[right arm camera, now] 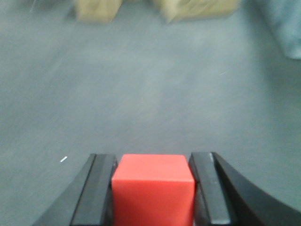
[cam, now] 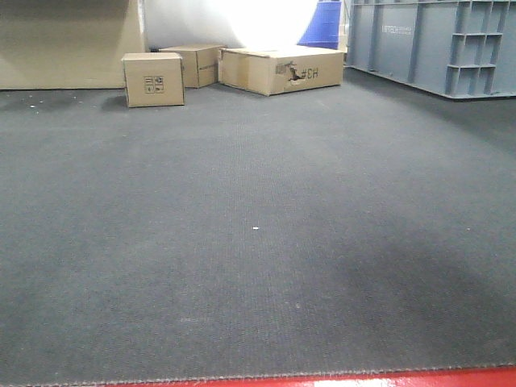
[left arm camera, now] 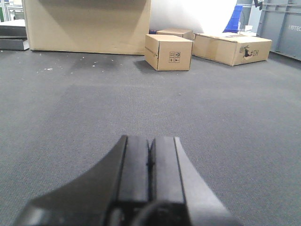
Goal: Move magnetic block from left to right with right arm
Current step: 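Stop the base facing the second table, cube held in right gripper, then lower the red cube onto the carpet and open the right gripper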
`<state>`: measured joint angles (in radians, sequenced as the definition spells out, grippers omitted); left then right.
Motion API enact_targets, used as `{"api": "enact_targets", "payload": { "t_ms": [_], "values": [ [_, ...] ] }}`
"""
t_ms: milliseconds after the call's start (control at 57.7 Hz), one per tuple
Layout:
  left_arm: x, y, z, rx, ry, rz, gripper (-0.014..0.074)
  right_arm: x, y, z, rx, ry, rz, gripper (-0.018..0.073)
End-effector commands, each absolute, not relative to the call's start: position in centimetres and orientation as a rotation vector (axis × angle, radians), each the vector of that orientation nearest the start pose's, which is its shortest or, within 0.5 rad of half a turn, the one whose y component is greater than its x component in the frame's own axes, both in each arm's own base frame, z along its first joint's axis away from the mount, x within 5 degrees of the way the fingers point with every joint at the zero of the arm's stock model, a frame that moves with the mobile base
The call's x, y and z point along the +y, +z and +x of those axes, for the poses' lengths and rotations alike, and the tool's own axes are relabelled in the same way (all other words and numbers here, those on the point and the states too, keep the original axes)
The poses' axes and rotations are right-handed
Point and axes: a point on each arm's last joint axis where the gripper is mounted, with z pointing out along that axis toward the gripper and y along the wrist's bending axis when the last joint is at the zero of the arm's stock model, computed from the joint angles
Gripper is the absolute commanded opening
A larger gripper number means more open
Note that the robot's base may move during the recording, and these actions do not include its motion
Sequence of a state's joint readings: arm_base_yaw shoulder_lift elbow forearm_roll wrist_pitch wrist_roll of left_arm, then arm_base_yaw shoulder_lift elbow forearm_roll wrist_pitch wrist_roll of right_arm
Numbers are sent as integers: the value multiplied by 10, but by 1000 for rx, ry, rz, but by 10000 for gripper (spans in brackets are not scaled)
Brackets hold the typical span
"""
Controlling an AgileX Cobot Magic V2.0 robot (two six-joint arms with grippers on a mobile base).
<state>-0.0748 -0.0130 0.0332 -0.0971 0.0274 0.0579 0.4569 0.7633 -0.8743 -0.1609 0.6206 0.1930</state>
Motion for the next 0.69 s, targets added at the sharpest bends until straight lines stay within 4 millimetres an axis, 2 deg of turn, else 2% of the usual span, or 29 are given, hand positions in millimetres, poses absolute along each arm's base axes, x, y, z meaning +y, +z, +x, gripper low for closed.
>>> {"api": "enact_targets", "payload": {
  "t_ms": [0, 104, 225, 347, 433, 537, 676],
  "values": [
    [-4, 206, 56, 1446, -98, 14, -126, 79, 395, 165, 1955, 245, -391, 235],
    [-4, 206, 56, 1446, -98, 14, -126, 112, 387, 204, 2066, 239, -468, 235],
    [-4, 206, 56, 1446, -98, 14, -126, 145, 371, 236, 2177, 220, -544, 235],
    [-4, 206, 56, 1446, -98, 14, -126, 179, 348, 265, 2291, 191, -618, 235],
    [-4, 206, 56, 1446, -98, 14, -126, 196, 332, 280, 2342, 184, -646, 235],
    [-4, 206, 56, 1446, -98, 14, -126, 212, 303, 296, 2417, 189, -659, 235],
    [-4, 206, 56, 1446, -98, 14, -126, 222, 272, 307, 2492, 173, -675, 235]
  ]
}}
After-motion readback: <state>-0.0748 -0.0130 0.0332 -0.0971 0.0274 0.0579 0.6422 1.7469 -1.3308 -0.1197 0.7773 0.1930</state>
